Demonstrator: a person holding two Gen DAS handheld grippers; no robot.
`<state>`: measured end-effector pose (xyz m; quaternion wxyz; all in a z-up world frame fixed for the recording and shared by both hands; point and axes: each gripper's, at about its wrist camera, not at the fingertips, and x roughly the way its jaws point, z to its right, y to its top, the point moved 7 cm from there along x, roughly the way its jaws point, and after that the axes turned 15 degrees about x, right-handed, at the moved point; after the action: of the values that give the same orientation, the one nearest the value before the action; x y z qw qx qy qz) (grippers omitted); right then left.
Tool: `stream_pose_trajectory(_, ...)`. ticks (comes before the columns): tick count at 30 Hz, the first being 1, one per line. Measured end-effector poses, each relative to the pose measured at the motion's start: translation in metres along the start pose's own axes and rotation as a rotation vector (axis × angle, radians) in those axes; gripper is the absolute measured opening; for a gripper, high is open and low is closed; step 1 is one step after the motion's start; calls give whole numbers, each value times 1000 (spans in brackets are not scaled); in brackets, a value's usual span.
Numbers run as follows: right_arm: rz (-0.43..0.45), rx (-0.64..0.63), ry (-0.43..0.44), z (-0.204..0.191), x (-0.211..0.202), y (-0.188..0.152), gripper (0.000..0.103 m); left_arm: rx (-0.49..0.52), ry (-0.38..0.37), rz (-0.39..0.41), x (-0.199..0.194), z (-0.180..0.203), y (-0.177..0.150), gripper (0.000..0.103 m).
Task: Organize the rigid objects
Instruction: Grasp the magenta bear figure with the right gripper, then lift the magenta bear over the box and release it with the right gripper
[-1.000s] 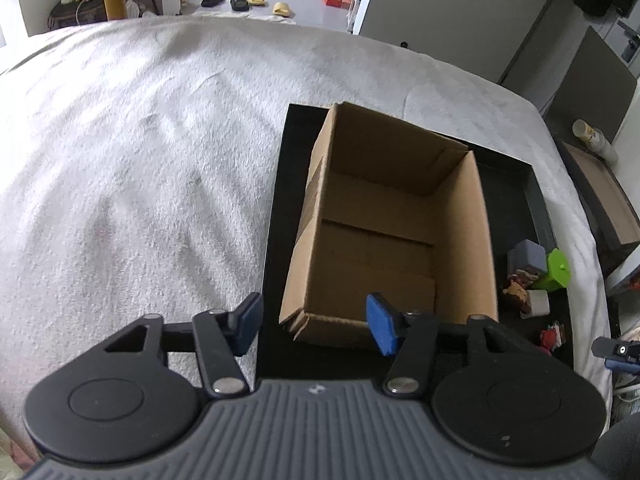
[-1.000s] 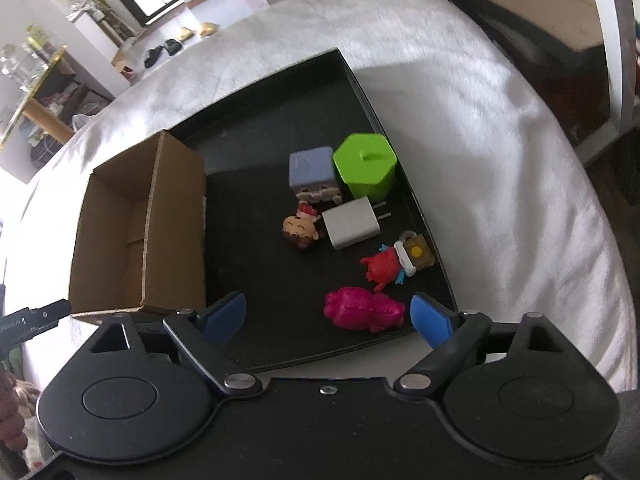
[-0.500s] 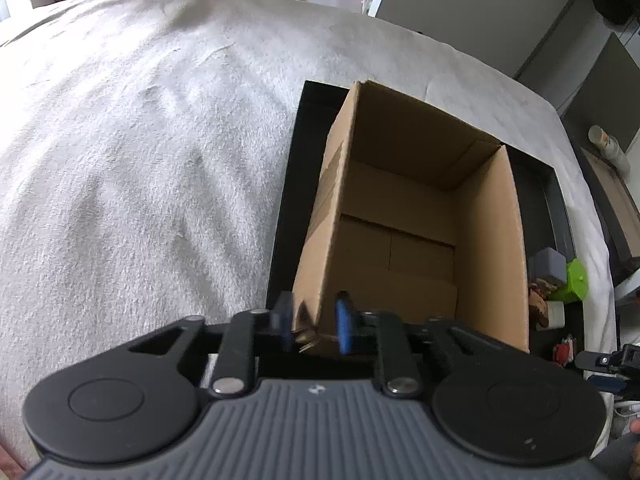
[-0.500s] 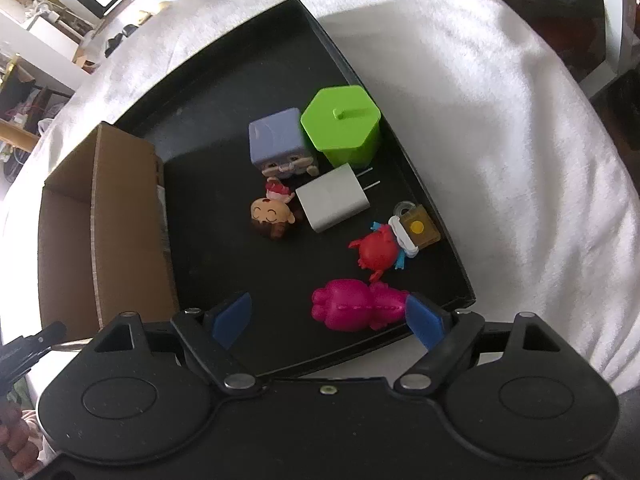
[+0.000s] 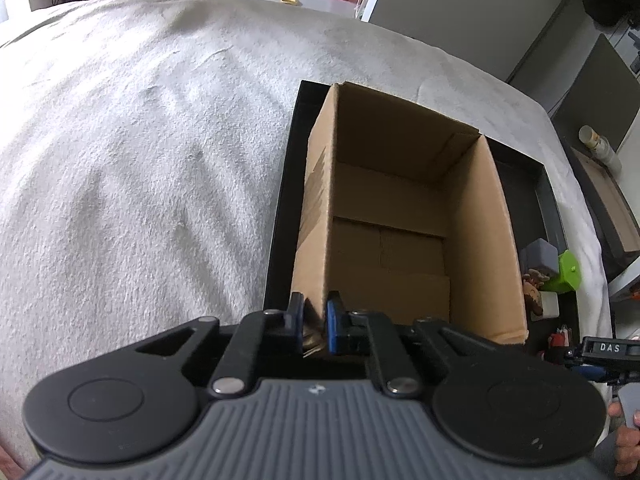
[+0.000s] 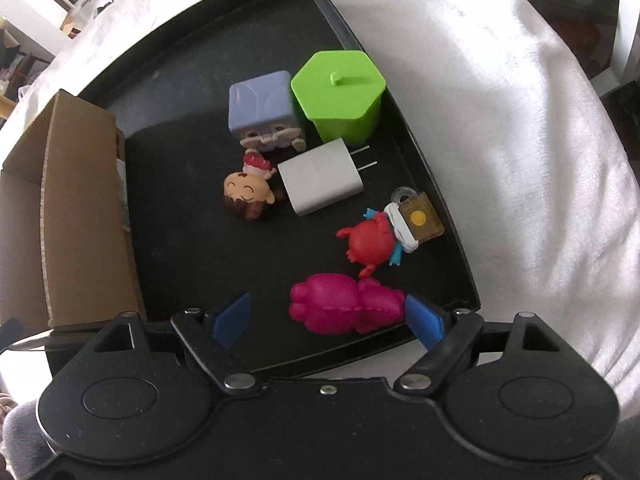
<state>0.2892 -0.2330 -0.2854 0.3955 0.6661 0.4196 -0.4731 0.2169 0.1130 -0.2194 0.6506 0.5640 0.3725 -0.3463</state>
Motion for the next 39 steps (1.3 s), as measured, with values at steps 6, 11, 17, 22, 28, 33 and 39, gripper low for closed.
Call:
stream_pose_trajectory(6, -2, -15, -16, 1, 8, -3, 81, 15, -13, 17, -4, -1, -7, 10)
stream_pose_trajectory(11, -3, -13, -14, 1, 11, -3, 64, 35, -14, 63, -10, -2, -14, 10)
stream_pose_trajectory(17, 18, -36, 23, -3, -1, -5, 64, 33, -22, 66, -9, -2, -17, 10)
stream_pose_trajectory(22, 41, -65, 39, -10, -13, -2, 64, 25, -4, 38, -6, -2, -16, 10)
stream_pose_trajectory(28, 75, -96, 65, -21, -38, 4, 64, 17, 19, 8, 0, -2, -17, 13)
stream_pose_trajectory(33, 108, -116, 85, -30, -53, 9, 64, -12, -2, 0, 3, -5, -19, 13)
stream_pose_trajectory(39, 134, -134, 107, -46, -61, 13, 64, -14, -6, 13, 4, -4, -18, 13)
